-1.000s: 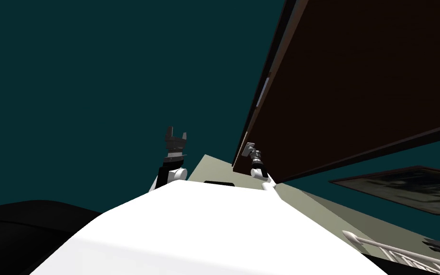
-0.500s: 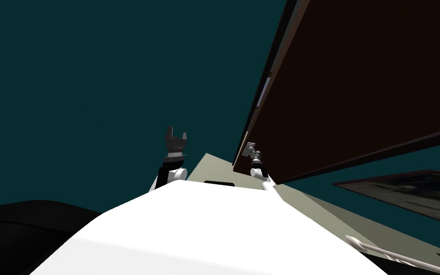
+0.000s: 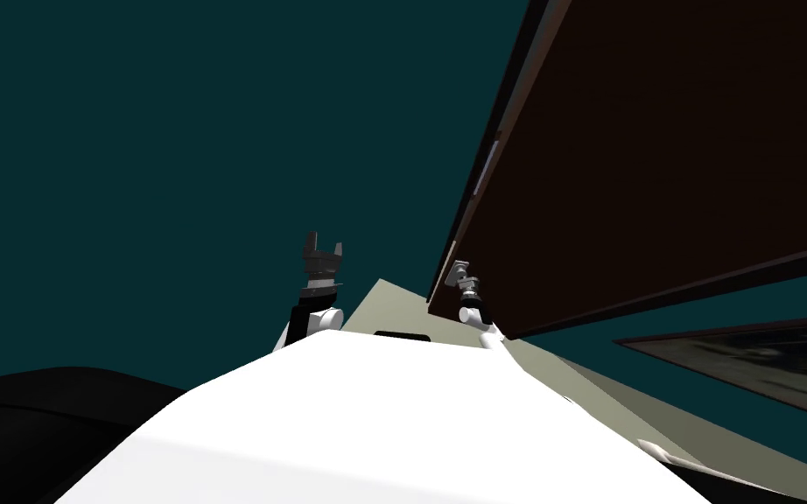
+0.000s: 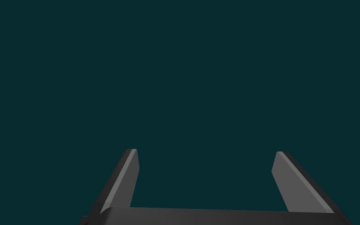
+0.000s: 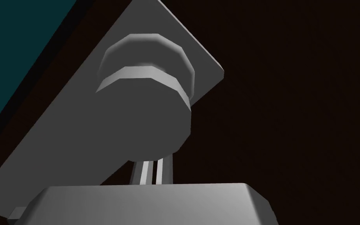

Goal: Pull the door open

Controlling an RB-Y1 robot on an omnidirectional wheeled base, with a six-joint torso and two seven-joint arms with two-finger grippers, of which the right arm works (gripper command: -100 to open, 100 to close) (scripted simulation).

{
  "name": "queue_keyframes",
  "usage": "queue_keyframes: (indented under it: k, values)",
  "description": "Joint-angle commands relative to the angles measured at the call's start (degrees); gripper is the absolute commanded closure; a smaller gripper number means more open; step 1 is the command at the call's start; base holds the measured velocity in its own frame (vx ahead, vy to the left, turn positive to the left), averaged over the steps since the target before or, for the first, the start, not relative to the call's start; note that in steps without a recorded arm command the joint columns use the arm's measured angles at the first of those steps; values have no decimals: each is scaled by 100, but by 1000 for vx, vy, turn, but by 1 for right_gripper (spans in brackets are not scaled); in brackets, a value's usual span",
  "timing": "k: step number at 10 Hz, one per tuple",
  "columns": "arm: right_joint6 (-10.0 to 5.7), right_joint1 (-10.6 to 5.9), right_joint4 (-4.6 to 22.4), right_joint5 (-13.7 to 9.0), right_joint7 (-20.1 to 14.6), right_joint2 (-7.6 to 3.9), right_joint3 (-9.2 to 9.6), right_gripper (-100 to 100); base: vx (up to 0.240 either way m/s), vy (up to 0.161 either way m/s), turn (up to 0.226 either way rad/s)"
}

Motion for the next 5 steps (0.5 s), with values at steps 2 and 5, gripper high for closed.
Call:
queue_keyframes:
  k: [2,5]
  values:
    - [23,61,-109,-348,-304,28,98,-100,-54,-35,37]
    - [77,229,-420,-892,-756,152,228,-100,-108,-26,-29]
